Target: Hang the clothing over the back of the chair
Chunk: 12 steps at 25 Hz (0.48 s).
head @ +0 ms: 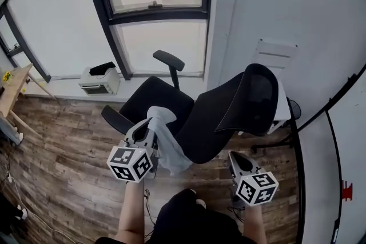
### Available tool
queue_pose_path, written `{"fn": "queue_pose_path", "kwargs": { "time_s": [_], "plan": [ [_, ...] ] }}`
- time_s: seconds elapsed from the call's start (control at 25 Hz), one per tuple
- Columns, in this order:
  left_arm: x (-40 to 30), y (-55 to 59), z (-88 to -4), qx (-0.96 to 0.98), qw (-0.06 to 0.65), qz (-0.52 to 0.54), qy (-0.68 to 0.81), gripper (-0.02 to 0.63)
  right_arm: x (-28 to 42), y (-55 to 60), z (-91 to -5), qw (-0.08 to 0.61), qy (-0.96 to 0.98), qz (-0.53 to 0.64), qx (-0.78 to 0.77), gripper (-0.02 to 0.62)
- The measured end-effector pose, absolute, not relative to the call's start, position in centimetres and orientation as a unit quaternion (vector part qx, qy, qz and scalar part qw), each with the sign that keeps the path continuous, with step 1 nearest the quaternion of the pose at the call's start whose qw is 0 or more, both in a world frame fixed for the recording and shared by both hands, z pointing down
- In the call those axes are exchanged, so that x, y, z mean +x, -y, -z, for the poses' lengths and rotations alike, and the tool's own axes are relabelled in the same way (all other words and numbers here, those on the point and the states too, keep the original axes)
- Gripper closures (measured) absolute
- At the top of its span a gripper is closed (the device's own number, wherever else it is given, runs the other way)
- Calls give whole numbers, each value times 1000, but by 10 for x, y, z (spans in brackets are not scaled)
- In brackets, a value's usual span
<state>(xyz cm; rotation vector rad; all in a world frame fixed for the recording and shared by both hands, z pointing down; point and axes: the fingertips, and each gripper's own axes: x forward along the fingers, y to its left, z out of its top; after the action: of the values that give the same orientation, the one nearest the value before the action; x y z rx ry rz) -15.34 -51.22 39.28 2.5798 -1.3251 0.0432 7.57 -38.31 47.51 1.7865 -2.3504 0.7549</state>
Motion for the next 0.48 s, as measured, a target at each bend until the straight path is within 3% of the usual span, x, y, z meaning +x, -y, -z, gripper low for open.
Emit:
{"fn": "queue_pose_path", "kwargs": {
  "time_s": [0.48],
  "plan": [
    [-95, 577, -357, 922, 102, -8, 374, 598, 89, 395, -462, 42, 732, -242, 635, 595]
  ]
}}
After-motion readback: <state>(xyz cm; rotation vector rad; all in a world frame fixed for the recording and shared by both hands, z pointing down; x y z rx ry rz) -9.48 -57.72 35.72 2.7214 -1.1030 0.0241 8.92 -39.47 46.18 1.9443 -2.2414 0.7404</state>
